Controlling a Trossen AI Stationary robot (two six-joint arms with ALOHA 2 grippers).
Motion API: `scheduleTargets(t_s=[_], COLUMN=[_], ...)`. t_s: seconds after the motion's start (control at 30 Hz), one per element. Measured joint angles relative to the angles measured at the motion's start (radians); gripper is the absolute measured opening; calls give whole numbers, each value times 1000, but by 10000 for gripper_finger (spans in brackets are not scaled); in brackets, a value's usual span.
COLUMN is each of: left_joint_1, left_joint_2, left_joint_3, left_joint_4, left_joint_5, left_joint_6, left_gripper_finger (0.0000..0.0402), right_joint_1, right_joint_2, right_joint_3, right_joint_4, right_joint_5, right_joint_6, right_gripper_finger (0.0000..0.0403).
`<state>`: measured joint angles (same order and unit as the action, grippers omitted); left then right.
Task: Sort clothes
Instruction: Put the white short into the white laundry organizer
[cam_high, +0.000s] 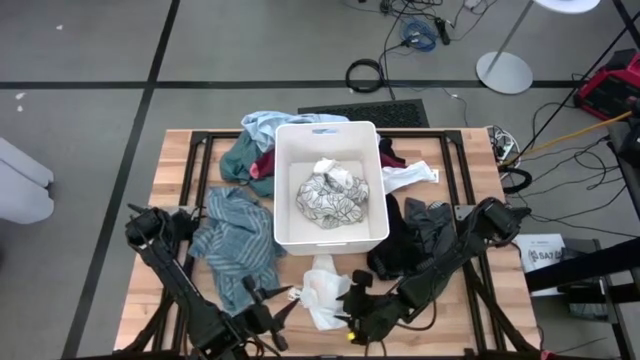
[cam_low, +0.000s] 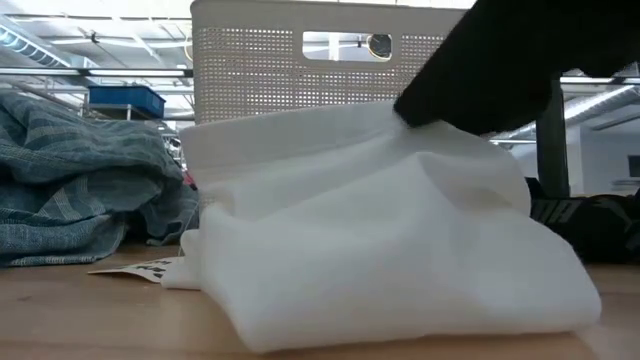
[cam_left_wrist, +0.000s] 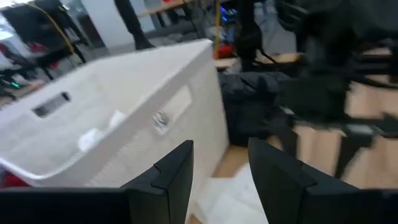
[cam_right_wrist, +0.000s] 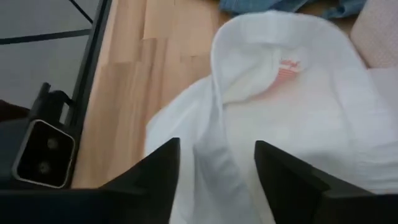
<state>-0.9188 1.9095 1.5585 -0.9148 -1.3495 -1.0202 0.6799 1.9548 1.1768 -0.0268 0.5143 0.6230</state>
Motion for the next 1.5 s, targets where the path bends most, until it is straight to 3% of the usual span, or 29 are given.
scheduleTargets(t_s=[0.27, 0.47, 0.57, 0.63, 0.73, 0.93, 1.13, 1.2, 1.3, 1.37, 1.5], left_joint_1=[-28, -72, -79, -71, -36, 83, 98, 89, 61, 48, 65], left_joint_2=[0, -11, -24, -24, -24, -21, -23, -24, -27, -45, -120], left_joint_3=[-77, -220, -281, -291, -291, -282, -285, -285, -291, -320, -438], left_joint_4=[-380, -552, -516, -416, -188, 232, 633, 755, 898, 940, 1014], left_joint_5=[-59, -121, -120, -121, -80, 478, 565, 646, 644, 617, 623], left_joint_6=[-527, -950, -1055, -1048, -823, -140, 366, 533, 750, 817, 789], left_gripper_finger=[163, 152, 136, 129, 125, 125, 125, 125, 125, 125, 125], right_joint_1=[7, -26, -30, -29, -30, -48, -59, -59, -59, -59, -59], right_joint_2=[0, -14, -13, -15, -16, -16, -17, -18, -18, -18, -18], right_joint_3=[61, 64, 64, 64, 69, 86, 137, 159, 169, 169, 170], right_joint_4=[-23, -66, -35, -14, -9, -25, -141, -209, -273, -277, -286], right_joint_5=[78, 70, 6, -14, -20, -88, -147, -114, -93, -101, -100], right_joint_6=[-78, -37, -67, -79, -69, -47, -41, -36, -30, -21, -14], right_gripper_finger=[14, 2, 11, 24, 48, 124, 201, 213, 218, 218, 213])
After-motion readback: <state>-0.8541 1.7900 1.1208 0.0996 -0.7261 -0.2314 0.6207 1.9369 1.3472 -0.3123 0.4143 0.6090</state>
